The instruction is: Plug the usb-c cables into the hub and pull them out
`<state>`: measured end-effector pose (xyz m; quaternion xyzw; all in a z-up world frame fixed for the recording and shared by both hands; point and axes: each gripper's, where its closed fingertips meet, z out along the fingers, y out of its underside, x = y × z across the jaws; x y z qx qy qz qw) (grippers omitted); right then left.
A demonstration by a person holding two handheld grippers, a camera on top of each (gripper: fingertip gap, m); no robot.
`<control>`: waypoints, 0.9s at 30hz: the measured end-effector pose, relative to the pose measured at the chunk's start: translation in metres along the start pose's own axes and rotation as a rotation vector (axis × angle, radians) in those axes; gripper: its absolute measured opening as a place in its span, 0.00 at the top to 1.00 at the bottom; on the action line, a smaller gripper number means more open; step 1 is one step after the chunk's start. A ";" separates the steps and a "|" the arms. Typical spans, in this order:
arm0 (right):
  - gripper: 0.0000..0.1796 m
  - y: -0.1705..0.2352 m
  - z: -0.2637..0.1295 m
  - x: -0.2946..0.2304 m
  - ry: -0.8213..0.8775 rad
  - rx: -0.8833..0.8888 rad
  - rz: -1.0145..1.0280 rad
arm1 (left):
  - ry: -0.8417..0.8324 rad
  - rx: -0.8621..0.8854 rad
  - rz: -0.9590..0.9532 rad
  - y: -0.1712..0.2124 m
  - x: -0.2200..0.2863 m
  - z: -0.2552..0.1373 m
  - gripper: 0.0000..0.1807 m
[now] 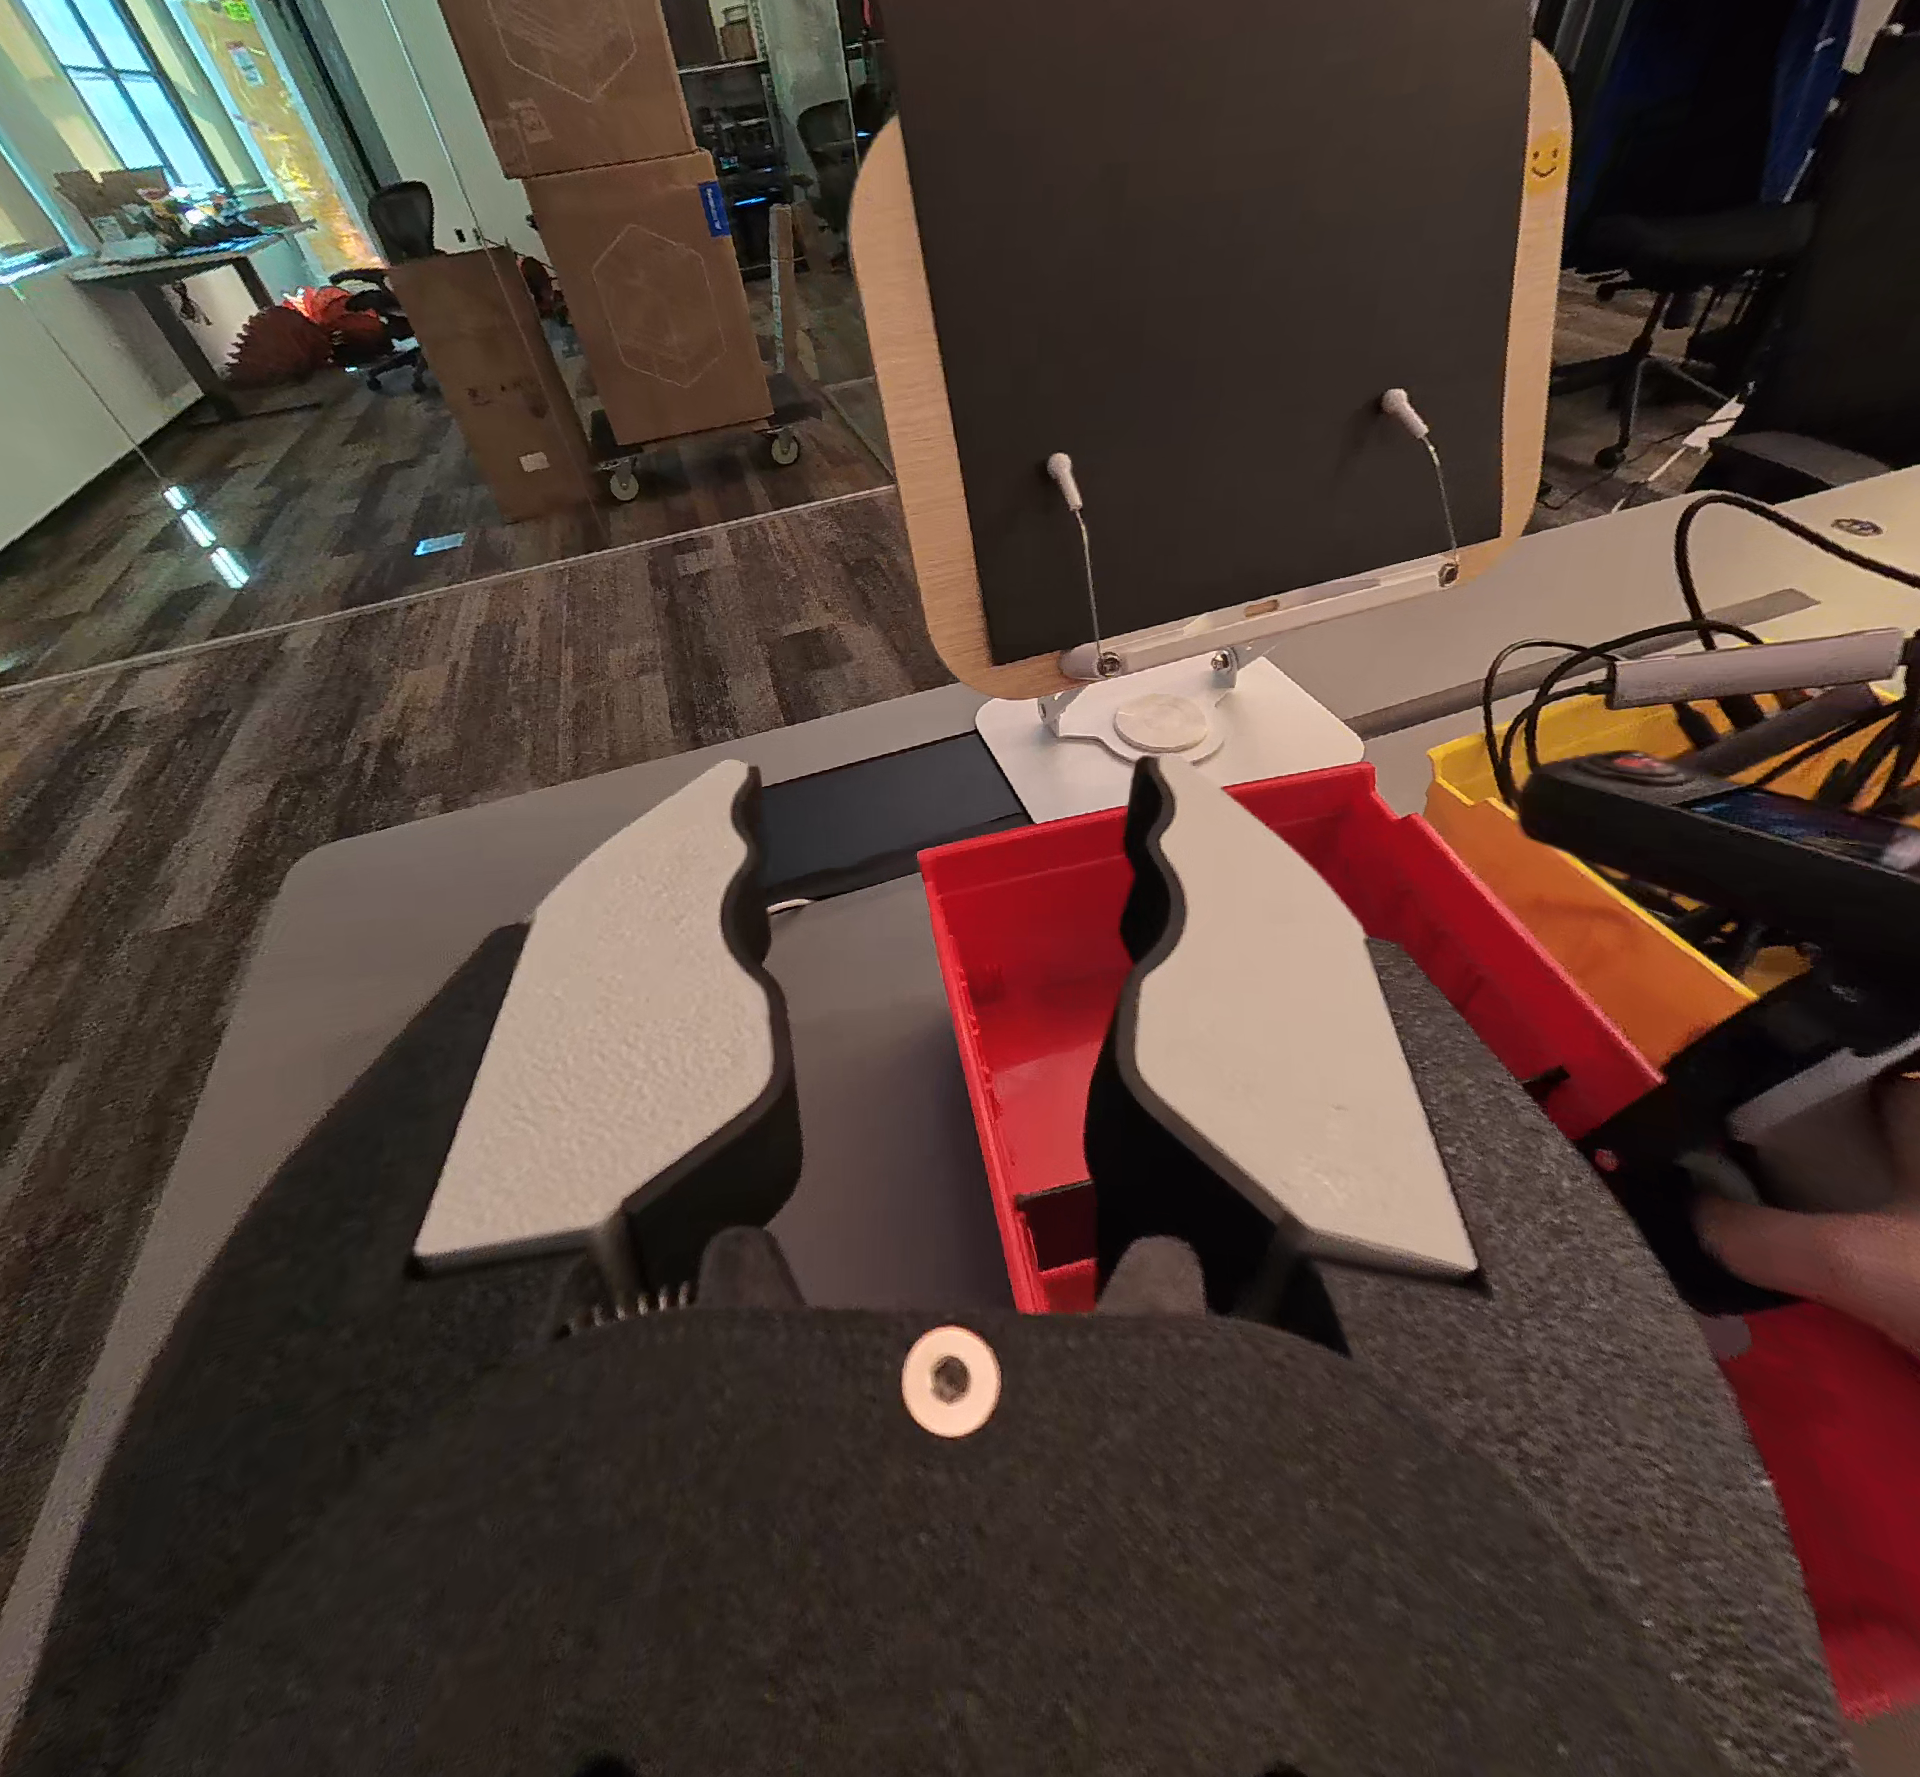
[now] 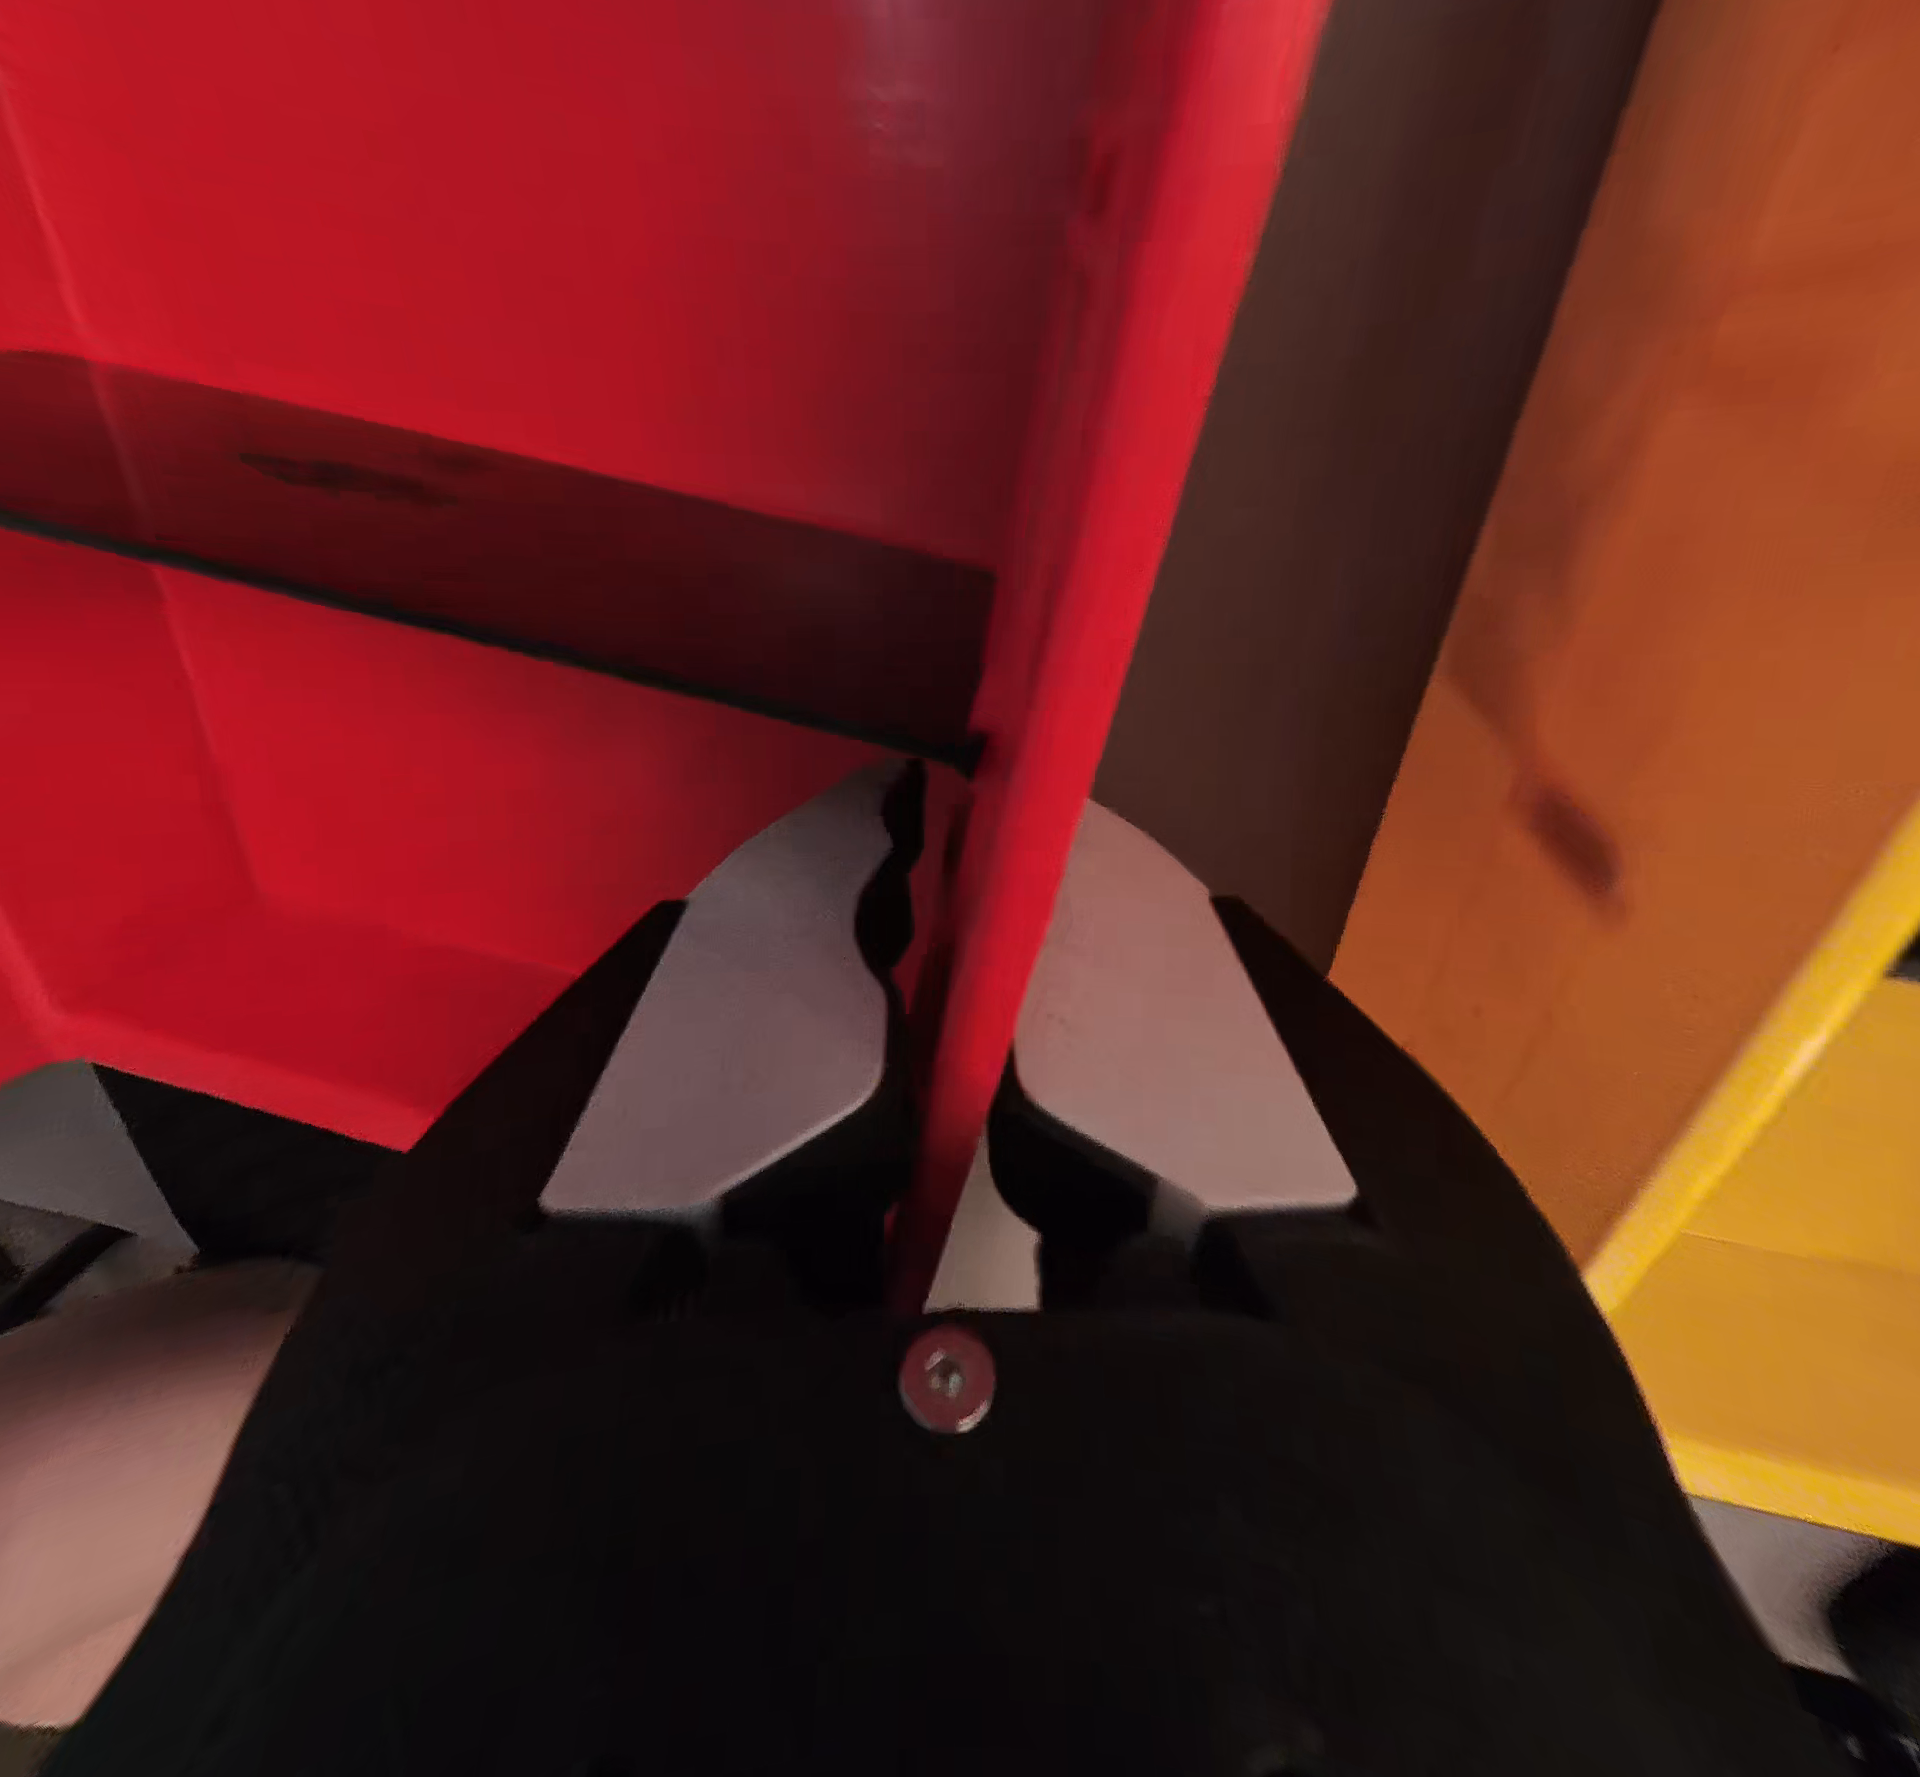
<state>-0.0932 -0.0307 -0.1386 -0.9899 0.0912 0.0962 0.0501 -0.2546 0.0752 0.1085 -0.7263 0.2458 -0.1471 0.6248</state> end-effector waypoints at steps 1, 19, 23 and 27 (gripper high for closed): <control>0.95 -0.001 0.000 0.002 0.015 -0.010 -0.019 | 0.006 -0.004 -0.002 0.000 0.001 -0.001 0.64; 0.96 -0.033 -0.128 0.044 0.046 -0.076 -0.197 | -0.086 0.038 -0.024 -0.023 -0.014 -0.043 0.61; 0.96 -0.031 -0.177 0.119 0.050 -0.045 -0.185 | -0.130 0.011 0.014 -0.019 -0.015 -0.040 0.59; 0.96 -0.020 -0.221 0.219 0.033 -0.010 -0.128 | -0.162 0.008 0.092 -0.021 0.001 -0.033 0.58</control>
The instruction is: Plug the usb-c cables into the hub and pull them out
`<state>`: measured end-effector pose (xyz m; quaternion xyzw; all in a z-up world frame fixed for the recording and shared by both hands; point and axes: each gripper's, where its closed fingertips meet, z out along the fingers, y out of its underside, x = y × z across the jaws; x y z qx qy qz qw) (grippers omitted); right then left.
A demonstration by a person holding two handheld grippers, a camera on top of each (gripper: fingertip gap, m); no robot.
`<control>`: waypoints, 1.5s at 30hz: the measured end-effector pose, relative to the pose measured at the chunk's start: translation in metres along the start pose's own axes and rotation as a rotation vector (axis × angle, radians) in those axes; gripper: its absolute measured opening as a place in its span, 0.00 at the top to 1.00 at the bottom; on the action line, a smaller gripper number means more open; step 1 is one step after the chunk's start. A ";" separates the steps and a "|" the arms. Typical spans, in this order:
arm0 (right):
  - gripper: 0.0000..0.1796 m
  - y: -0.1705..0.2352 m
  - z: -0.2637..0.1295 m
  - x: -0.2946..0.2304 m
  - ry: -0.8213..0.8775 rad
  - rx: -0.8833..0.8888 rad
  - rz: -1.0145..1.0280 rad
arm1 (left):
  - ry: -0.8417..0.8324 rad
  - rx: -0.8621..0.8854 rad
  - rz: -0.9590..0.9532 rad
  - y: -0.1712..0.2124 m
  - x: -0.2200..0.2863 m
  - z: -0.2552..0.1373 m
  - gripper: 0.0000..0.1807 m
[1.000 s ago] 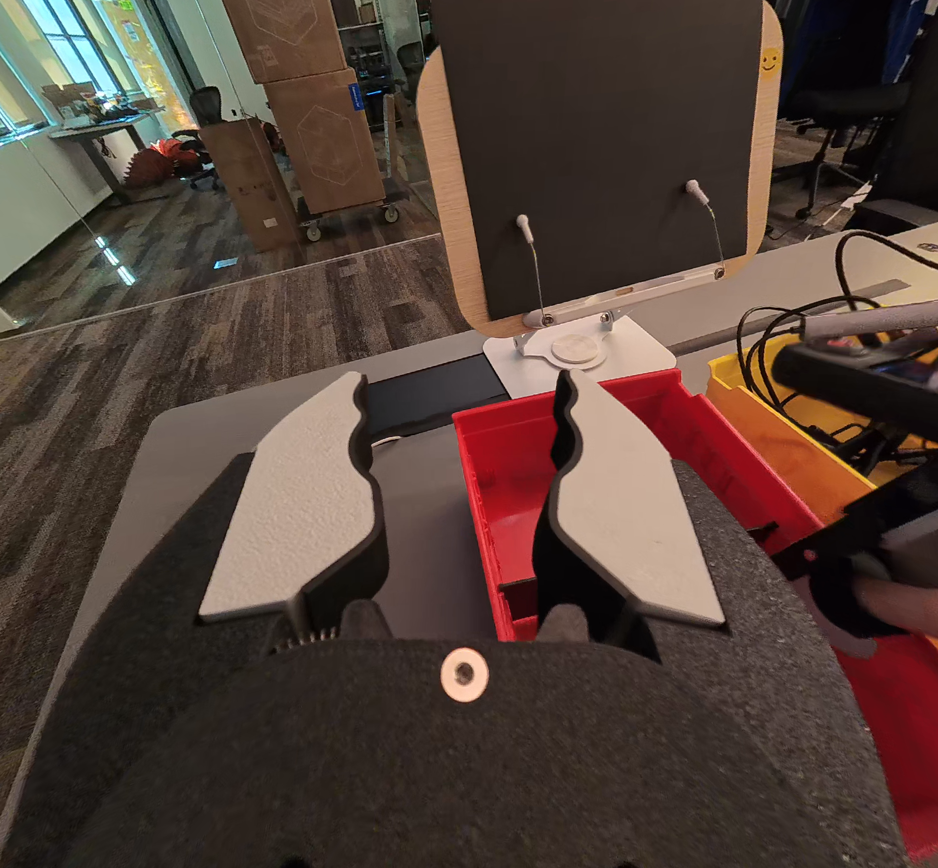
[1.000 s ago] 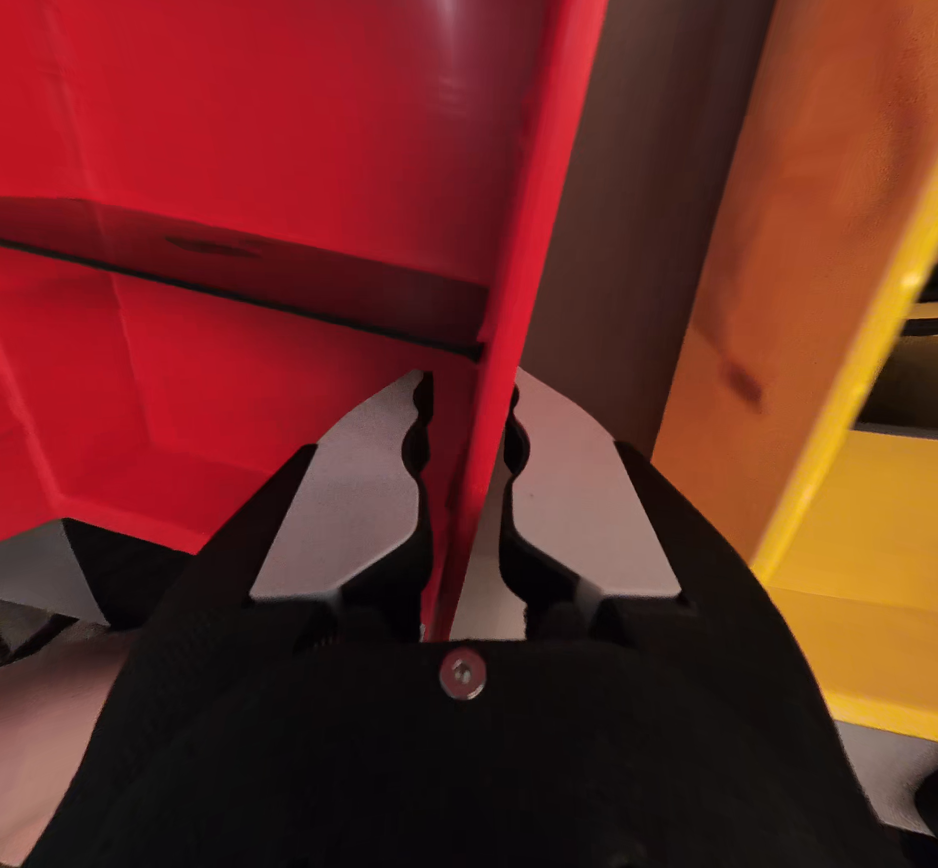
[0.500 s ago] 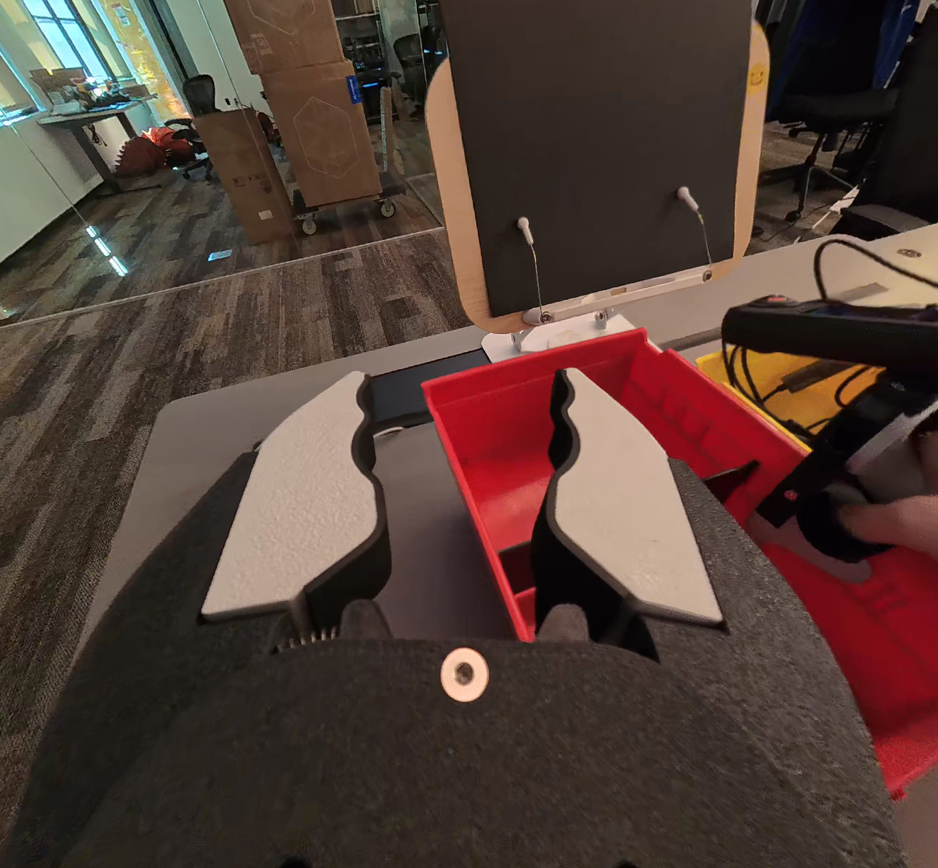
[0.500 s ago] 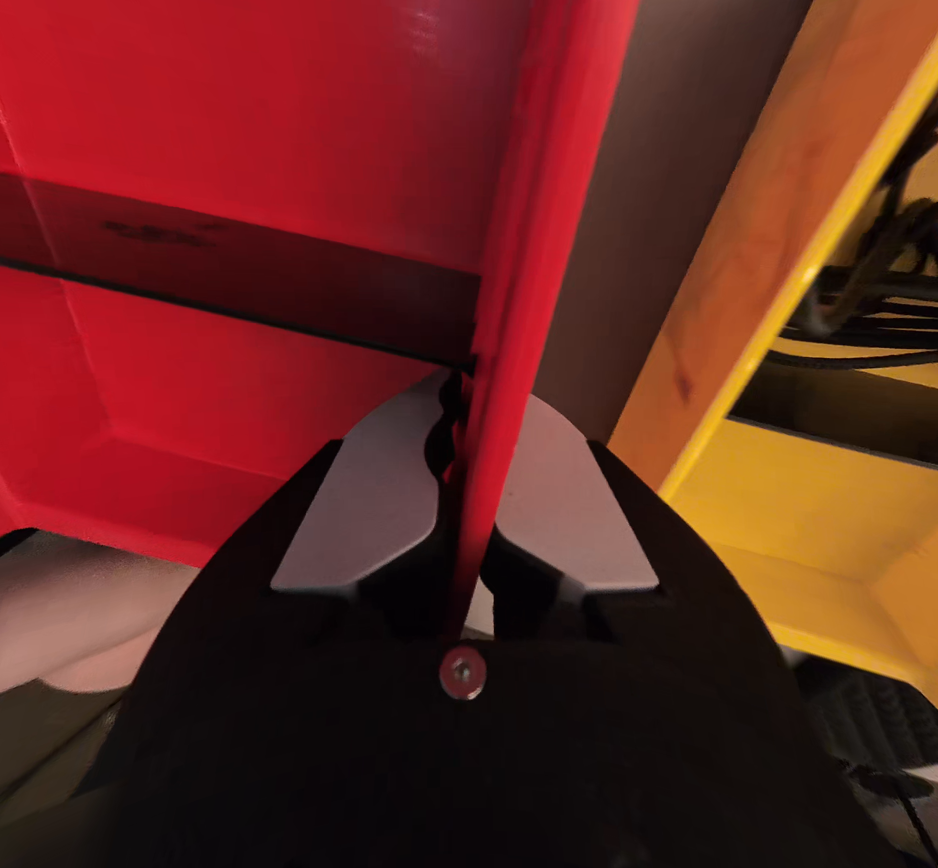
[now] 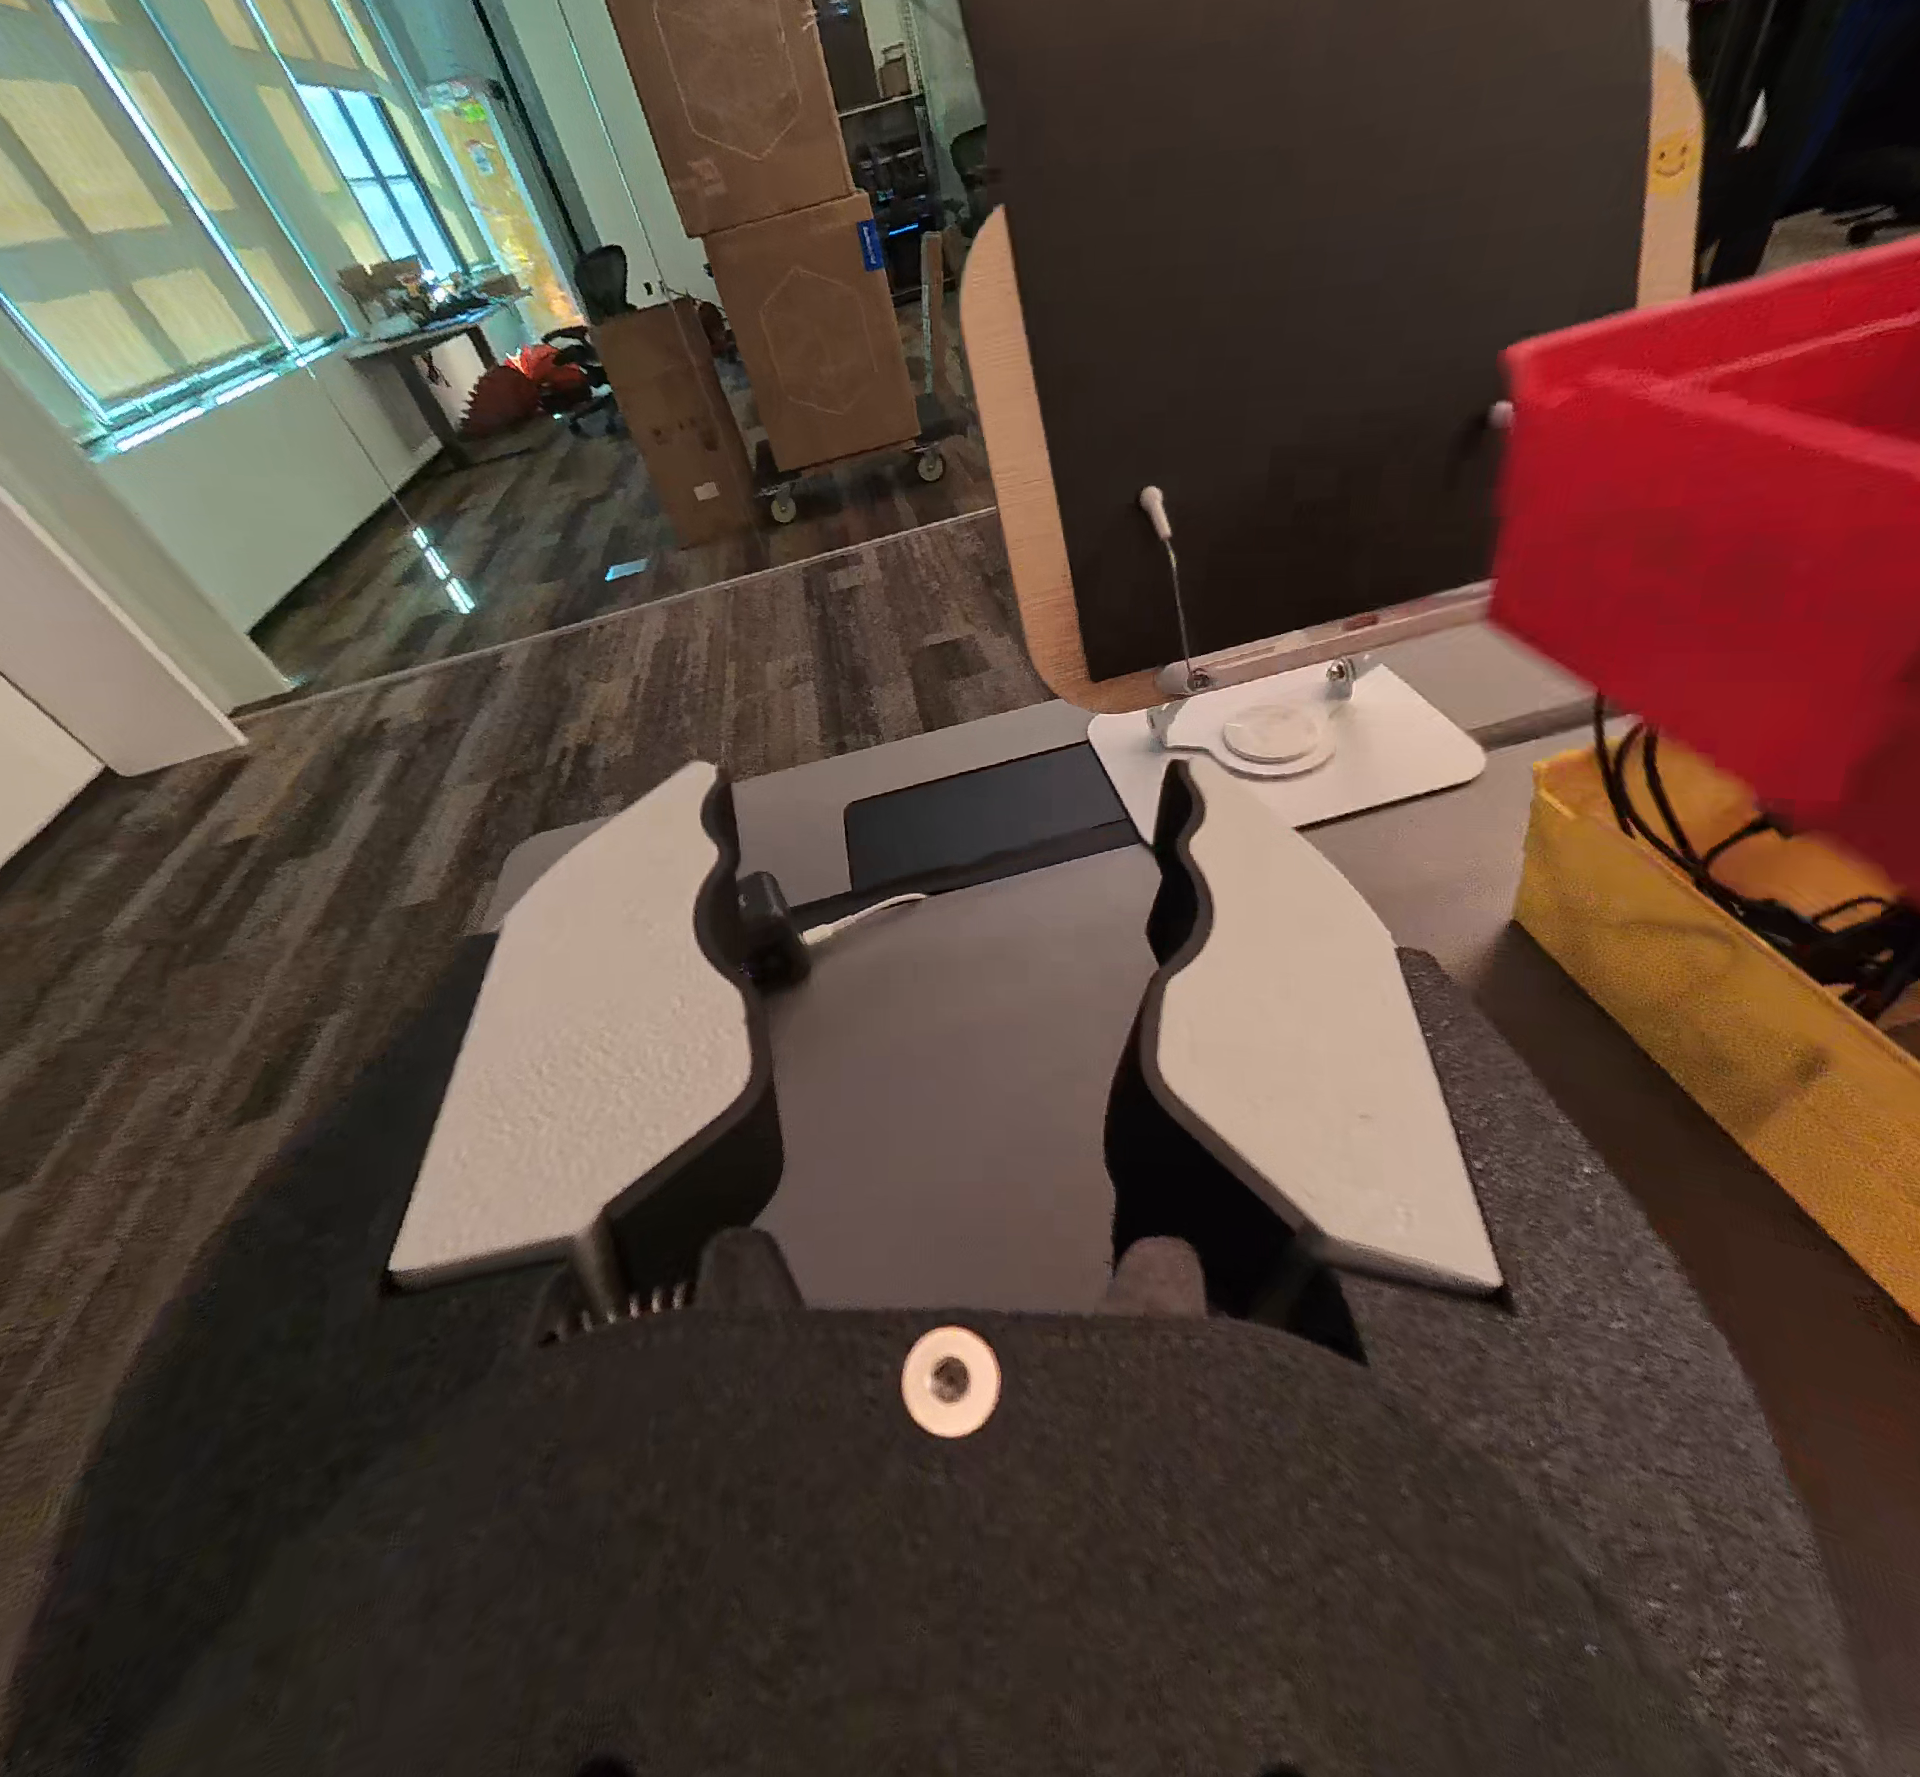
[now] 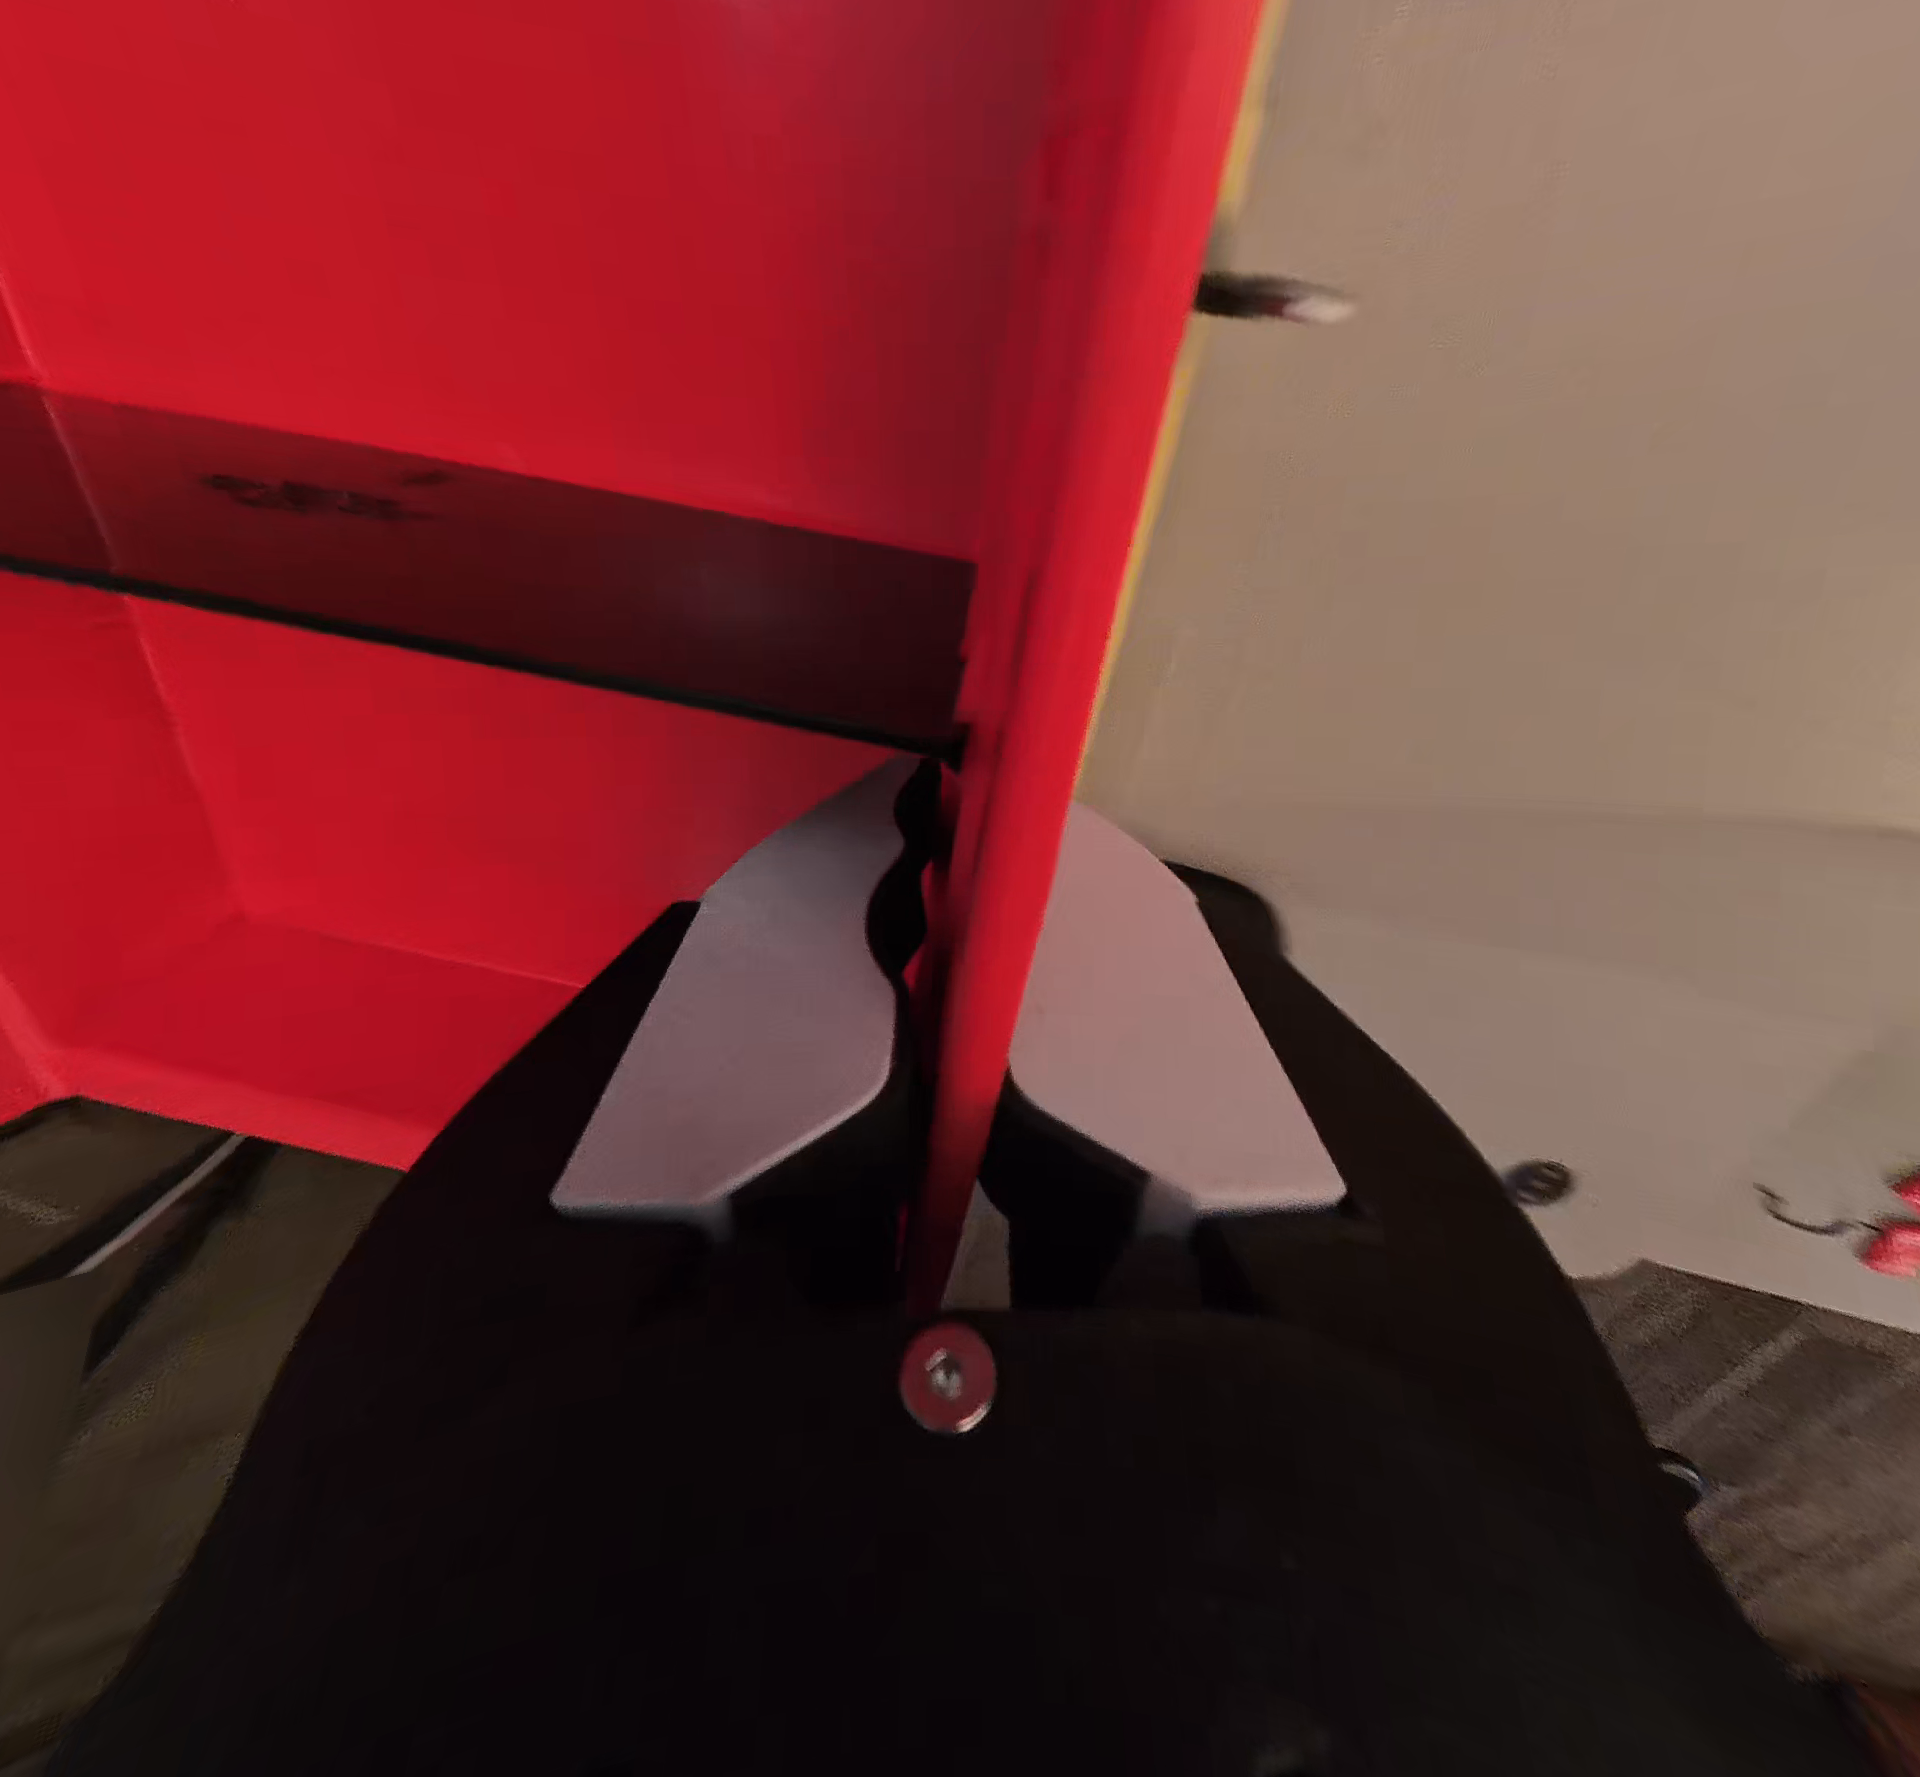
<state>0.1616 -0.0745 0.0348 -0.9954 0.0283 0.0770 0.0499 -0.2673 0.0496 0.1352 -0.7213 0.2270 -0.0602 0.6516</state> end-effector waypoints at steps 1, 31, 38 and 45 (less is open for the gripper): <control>0.96 0.007 -0.007 0.029 0.022 0.012 0.015 | 0.000 0.002 0.019 -0.001 0.007 0.002 0.57; 0.96 0.083 0.138 0.239 -0.167 0.056 0.098 | 0.686 -1.097 -0.388 0.132 0.282 0.049 0.67; 0.96 0.081 0.133 0.260 -0.005 0.005 0.081 | 0.638 -1.339 -0.264 0.177 0.318 0.037 0.68; 0.96 0.077 0.132 0.255 0.006 0.000 0.046 | 0.496 -1.439 -0.113 0.204 0.304 0.052 0.94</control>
